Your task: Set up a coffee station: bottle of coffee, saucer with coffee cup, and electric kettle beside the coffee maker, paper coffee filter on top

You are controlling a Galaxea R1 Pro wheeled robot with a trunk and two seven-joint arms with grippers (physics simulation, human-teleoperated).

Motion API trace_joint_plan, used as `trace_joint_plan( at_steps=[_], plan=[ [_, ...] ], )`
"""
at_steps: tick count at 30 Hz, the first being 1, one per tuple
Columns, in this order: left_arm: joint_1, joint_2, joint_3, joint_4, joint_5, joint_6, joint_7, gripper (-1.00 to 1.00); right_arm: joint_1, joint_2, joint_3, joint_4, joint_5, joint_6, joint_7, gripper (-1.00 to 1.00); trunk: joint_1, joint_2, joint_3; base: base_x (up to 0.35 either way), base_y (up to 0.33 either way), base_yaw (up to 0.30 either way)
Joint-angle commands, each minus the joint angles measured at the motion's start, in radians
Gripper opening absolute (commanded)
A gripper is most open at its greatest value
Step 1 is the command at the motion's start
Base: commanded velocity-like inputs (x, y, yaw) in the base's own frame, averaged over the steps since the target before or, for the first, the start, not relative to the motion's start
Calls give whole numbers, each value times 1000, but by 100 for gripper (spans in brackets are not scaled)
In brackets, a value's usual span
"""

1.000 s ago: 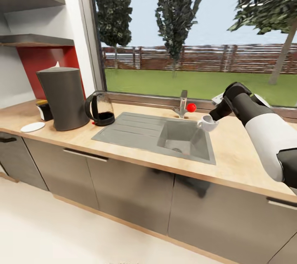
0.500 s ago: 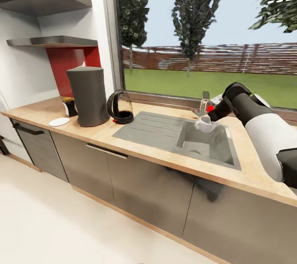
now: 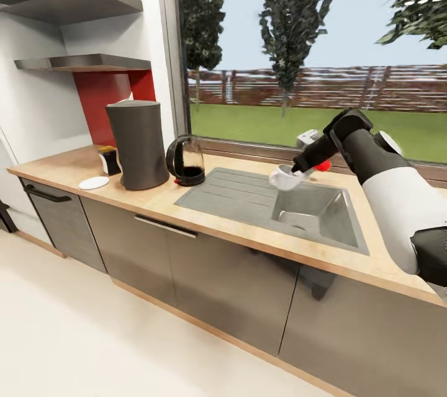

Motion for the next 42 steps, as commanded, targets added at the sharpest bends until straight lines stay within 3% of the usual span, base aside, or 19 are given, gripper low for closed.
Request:
trace_joint_plan(
  at_steps=[1, 4, 8, 12, 13, 15, 18, 20, 24, 27, 28, 30, 32, 33, 34, 37, 38, 39, 42],
  plan=[
    [-1, 0, 4, 0, 8, 6, -6, 100, 0, 4, 3, -3, 12, 2, 14, -100, 0, -1, -1, 0, 1, 0],
    [-1, 0, 4, 0, 8, 6, -7, 100, 12, 36, 3, -6, 11, 3, 21, -100, 0, -1, -1, 0, 0, 0],
    [-1, 0, 3, 0, 8, 6, -7, 100, 41, 105, 2, -8, 15, 4, 22, -100, 0, -1, -1, 0, 0, 0],
    [-1, 0, 2, 0, 8, 7, -7, 100, 55, 196, 0, -8, 16, 7, 21, -100, 0, -1, -1, 0, 0, 0],
    [-1, 0, 2, 0, 8, 7, -7, 100, 62, 241, 0, -7, 17, 9, 21, -100, 0, -1, -1, 0, 0, 0],
    [-1, 0, 2, 0, 8, 7, -7, 100, 74, 278, -1, -7, 17, 10, 19, -100, 0, -1, -1, 0, 0, 0],
    [-1, 0, 2, 0, 8, 7, -7, 100, 103, 314, -2, -9, 16, 10, 17, -100, 0, -1, -1, 0, 0, 0],
    [-1, 0, 1, 0, 8, 7, -7, 100, 164, 348, -7, -24, 14, 9, 1, -100, 0, -1, -1, 0, 0, 0],
    [-1, 0, 1, 0, 8, 7, -7, 100, 179, 348, -72, -24, -41, 9, -118, -100, 0, -1, -1, 0, 0, 0],
    [-1, -1, 1, 0, 8, 7, -7, 100, 182, 348, -114, -20, -217, 9, -317, -100, 0, -1, -1, 0, 0, 0],
    [-1, -1, 1, 0, 8, 7, -7, 100, 184, 348, -127, 3, -690, 8, -791, -100, 0, -1, -1, 0, 0, 0],
    [-1, -1, 1, 0, 8, 7, -7, 100, 184, 348, -121, 6, -830, 8, -921, -100, 0, -1, -1, 0, 0, 0],
    [-1, -1, 1, 0, 8, 7, -7, 100, 184, 348, -52, 7, -1128, 6, -1159, -100, 0, -1, -1, 0, 0, 0],
    [-1, -1, 1, 0, 8, 7, -7, 100, 184, 348, 102, -24, -1436, 1, -1385, -100, 0, -1, -1, 0, 0, 0],
    [-1, -1, 1, 0, 8, 7, -7, 100, 184, 348, 137, -41, -1510, 1, -1438, -100, 0, -1, -1, 0, 0, 0],
    [-1, -1, 0, 0, 8, 7, -7, 100, 191, 348, 258, -189, -1936, -4, -1798, -100, 0, -1, -1, 0, 0, 0],
    [-1, -1, 0, 0, 8, 7, -7, 100, 198, 348, 267, -215, -1998, -5, -1863, -100, 0, -1, -1, 0, 0, 0],
    [-1, -1, 1, 0, 8, 7, -7, 100, 219, 348, 280, -271, -2105, -5, -1987, -100, 0, -1, -1, 0, 0, 0],
    [-1, -1, 0, 0, 8, 7, -7, 100, 271, 348, 294, -383, -2245, -6, -2201, -100, 0, -1, -1, 0, 0, 0]
  ],
)
